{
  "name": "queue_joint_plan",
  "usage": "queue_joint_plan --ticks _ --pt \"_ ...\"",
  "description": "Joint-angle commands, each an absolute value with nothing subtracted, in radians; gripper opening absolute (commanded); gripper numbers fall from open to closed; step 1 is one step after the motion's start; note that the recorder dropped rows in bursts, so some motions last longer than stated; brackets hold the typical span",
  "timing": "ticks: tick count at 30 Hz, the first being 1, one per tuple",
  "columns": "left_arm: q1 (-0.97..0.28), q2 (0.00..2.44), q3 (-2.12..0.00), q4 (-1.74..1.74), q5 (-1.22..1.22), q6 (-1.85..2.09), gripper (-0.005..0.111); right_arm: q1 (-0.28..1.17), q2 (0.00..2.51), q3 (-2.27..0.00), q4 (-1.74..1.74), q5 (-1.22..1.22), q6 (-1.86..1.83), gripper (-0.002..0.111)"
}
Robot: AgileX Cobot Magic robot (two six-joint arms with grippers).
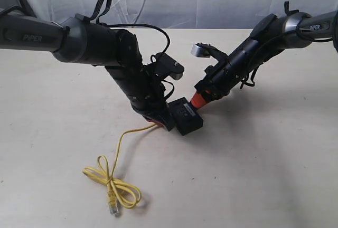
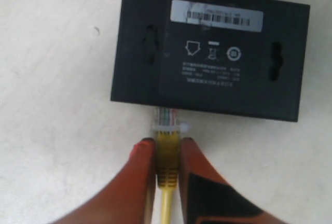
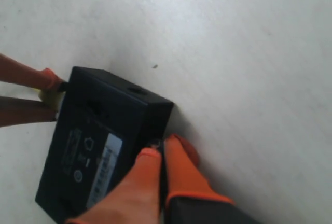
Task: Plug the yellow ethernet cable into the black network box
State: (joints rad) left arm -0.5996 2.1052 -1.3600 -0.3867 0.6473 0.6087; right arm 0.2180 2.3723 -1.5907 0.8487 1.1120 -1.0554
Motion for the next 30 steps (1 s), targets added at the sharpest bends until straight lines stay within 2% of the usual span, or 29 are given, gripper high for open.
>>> queue_joint_plan --ticks 1,21,30 --pt "-0.608 2.09 -1.364 -0.418 0.562 0.605 0.0 0.221 2.383 -1.582 0.813 1.14 -1.061 -0.001" --pt "-0.61 2.11 -1.43 -0.468 0.544 0.651 0.0 0.246 2.383 -1.582 0.889 1.187 -1.107 -0.001" --pt "-0.608 2.112 -1.43 -0.401 0.633 0.646 0.0 0.23 2.368 -1.582 0.808 1.172 -1.099 -0.001"
